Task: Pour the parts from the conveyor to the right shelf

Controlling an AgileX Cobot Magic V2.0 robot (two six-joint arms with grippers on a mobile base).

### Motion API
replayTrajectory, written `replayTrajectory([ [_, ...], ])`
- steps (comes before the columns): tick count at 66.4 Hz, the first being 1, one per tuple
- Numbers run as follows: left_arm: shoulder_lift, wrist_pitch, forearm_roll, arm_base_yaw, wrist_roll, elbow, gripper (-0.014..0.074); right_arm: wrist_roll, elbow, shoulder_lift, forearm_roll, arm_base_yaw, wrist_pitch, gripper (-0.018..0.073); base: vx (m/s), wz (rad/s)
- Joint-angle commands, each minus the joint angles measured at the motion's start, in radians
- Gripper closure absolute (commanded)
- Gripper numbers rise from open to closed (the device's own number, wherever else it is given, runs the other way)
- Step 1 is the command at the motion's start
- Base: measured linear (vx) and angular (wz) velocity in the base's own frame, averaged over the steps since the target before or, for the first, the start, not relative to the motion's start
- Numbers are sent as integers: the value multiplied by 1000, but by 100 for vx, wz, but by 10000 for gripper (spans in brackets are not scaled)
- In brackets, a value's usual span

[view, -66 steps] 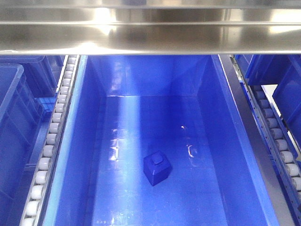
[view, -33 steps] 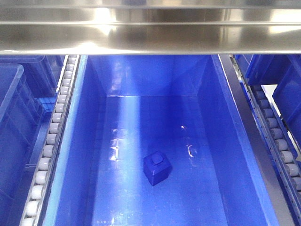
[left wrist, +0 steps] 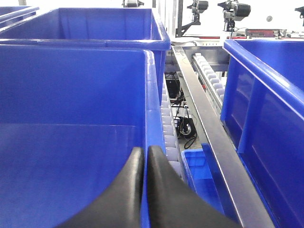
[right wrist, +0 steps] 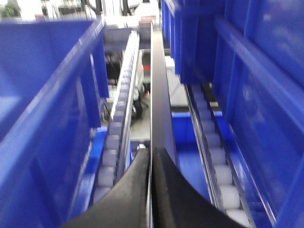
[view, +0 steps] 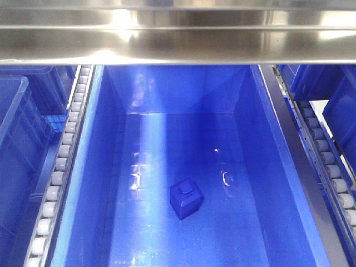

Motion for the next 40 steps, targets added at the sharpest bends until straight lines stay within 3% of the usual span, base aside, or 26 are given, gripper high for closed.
replayTrajectory([
  [1, -11, -79, -7, -5, -8, -20, 603, -3, 8, -15, -13, -7, -85, 567, 0, 0],
  [40, -11, -79, -7, -5, -8, -20, 603, -3, 7, -12, -12, -7, -110, 567, 0, 0],
])
